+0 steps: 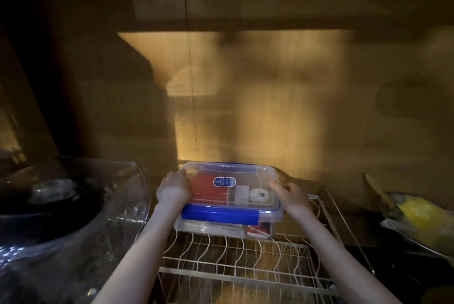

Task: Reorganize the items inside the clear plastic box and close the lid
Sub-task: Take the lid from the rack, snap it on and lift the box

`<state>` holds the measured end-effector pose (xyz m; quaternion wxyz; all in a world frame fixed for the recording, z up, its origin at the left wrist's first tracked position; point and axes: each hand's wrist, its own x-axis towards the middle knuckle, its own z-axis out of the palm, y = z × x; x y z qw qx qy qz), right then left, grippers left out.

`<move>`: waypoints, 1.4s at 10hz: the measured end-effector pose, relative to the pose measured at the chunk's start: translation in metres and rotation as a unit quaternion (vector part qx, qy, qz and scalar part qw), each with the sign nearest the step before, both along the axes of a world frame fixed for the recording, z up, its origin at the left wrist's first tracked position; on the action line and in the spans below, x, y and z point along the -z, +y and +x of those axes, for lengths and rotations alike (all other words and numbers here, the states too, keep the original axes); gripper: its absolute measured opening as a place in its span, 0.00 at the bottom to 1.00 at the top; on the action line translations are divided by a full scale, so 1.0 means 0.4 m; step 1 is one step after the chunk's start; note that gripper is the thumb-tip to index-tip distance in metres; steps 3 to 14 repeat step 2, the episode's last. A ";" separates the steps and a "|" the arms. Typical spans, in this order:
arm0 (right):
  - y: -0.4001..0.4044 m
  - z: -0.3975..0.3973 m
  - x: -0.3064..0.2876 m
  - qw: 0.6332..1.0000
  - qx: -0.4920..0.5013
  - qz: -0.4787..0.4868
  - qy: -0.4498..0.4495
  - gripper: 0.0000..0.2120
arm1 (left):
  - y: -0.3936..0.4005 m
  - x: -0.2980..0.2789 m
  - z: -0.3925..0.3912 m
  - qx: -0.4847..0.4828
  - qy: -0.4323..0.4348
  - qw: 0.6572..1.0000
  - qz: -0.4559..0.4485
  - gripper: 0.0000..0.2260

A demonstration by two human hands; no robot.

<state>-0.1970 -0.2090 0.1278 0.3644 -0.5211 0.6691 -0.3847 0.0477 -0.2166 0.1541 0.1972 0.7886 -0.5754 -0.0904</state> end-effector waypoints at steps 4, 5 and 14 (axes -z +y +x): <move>0.056 -0.042 -0.116 0.997 -0.004 -0.056 0.059 0.16 | -0.011 -0.136 0.025 0.088 0.015 0.993 0.082 0.12; 0.056 -0.042 -0.116 0.997 -0.004 -0.056 0.059 0.16 | -0.011 -0.136 0.025 0.088 0.015 0.993 0.082 0.12; 0.056 -0.042 -0.116 0.997 -0.004 -0.056 0.059 0.16 | -0.011 -0.136 0.025 0.088 0.015 0.993 0.082 0.12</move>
